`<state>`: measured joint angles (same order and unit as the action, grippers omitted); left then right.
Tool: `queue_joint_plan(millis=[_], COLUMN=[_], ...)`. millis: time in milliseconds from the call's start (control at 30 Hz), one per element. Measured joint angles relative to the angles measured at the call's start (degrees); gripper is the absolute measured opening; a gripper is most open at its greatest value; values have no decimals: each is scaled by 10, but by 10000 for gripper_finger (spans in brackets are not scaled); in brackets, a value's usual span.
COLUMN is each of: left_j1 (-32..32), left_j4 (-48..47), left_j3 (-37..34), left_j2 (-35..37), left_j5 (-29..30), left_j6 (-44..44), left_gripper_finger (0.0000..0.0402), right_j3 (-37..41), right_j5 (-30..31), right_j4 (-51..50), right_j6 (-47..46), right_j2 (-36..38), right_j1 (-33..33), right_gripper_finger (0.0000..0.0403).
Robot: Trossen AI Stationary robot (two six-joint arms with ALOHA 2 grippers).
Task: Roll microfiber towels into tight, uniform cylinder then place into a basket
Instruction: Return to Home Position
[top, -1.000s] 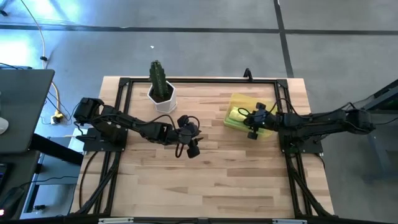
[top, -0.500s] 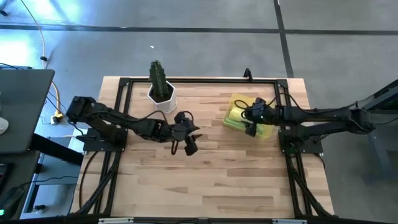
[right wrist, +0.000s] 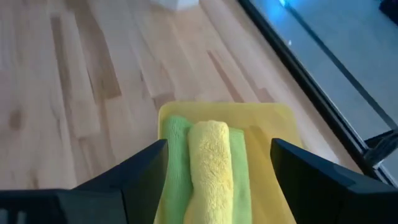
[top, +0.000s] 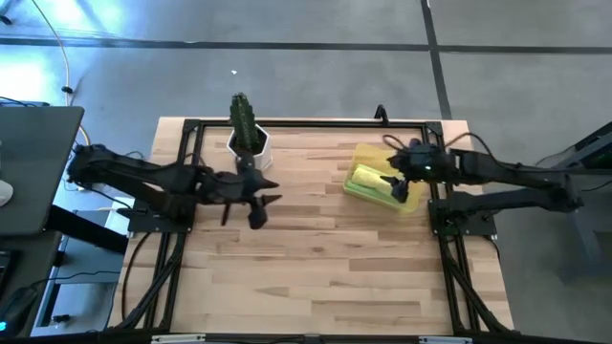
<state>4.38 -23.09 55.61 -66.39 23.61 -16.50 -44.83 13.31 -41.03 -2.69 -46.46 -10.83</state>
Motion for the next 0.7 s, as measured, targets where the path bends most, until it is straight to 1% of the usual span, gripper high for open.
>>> queue_joint_plan(millis=[100,167,333,433,533,700], left_j1=[12,24,57,75,92,108], left_j4=[-34,-52,-84,-99,-102,-112], left_j3=[-1,0,-1,-1,0,0], left_j2=[41,63,102,122,139,155], left_j5=[9,17,52,84,121,150], left_j6=[-13,-11,-9,-20,-39,-49], left_gripper_finger=[141,141,141,141,141,141], right_j3=[31,57,135,181,222,285], right_j5=[-9,-30,-76,-101,-109,-106], right_j4=[17,40,149,213,261,328], right_j6=[-27,-34,-49,-51,-63,-67], right_j2=[60,102,201,252,290,324], right_j1=[0,0,0,0,0,0], right_gripper_finger=[275,275,275,275,275,275])
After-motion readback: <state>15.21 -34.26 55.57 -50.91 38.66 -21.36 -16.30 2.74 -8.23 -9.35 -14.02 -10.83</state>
